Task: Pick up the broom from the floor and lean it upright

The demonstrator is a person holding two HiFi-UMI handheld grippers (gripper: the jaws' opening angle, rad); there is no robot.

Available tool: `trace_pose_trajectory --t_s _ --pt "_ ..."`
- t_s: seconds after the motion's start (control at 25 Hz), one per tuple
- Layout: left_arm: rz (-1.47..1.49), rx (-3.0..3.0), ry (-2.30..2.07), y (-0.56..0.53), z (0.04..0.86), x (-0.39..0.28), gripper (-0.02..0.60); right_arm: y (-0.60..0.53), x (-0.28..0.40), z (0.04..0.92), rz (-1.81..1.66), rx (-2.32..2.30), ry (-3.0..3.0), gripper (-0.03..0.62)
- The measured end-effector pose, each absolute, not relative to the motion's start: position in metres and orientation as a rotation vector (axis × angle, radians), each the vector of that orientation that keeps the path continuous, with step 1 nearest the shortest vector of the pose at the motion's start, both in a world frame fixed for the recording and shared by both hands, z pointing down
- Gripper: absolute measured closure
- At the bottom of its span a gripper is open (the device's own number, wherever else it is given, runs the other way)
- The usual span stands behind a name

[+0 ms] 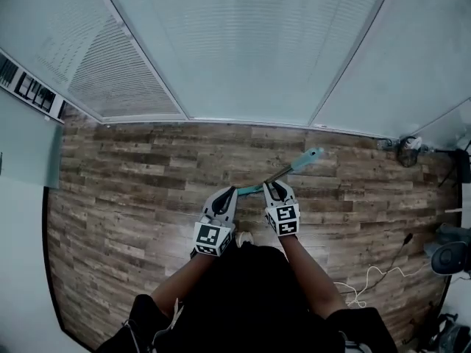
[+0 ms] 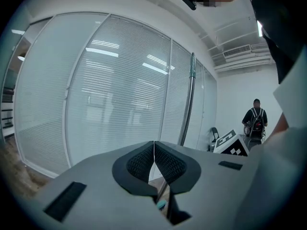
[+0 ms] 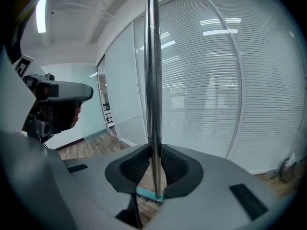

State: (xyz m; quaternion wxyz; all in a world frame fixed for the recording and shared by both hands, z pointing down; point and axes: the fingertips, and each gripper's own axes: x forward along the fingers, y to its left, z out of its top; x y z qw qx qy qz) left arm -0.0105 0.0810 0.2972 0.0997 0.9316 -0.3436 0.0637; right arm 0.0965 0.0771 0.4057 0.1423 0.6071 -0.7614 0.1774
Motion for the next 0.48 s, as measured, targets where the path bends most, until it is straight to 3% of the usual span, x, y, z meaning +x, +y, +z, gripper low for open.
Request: trace_pose_trajectory --t_s 0.48 --pt "0.225 2.818 -0.655 -0.011 0.334 0.144 0.563 0.028 0.265 0.425 0.579 2.111 -1.937 0.511"
